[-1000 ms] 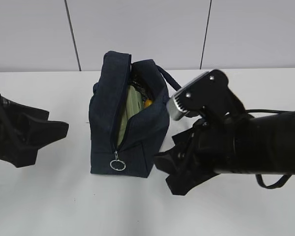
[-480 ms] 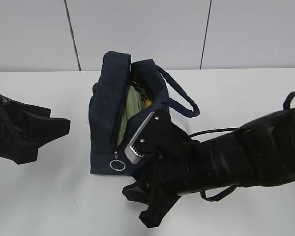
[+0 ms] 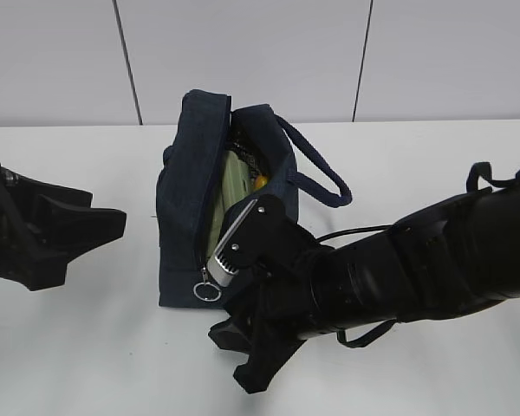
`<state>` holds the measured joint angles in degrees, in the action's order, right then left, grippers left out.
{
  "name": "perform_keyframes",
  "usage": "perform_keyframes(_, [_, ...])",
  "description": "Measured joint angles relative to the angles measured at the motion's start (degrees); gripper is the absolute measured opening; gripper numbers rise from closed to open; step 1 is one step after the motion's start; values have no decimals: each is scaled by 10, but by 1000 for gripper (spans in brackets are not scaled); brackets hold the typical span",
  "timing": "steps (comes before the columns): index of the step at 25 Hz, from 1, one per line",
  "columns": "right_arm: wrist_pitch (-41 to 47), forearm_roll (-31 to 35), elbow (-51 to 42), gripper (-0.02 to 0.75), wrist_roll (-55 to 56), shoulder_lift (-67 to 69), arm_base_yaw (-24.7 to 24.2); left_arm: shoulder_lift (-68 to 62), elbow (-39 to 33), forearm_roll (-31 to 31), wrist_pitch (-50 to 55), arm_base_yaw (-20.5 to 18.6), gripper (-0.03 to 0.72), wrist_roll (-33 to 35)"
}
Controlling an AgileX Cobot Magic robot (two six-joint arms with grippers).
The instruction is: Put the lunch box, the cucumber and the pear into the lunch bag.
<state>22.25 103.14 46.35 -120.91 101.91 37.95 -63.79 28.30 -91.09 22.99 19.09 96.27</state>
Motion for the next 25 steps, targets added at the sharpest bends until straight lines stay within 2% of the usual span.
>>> perform_keyframes(8, [10,0,0,279,14,1,0,0,0,0,1,0,357,0])
perform_keyframes(14, [23,-10,0,279,81,1,0,0,0,0,2,0,326,0])
perform_keyframes(17, [12,-125,0,277,195,-4,13,0,0,0,2,0,305,0])
perform_keyframes(22, [-132,-433,-6,267,523,-27,39,0,0,0,2,0,284,0])
perform_keyframes(25, [-223,-634,-30,264,765,-32,55,0,0,0,2,0,279,0])
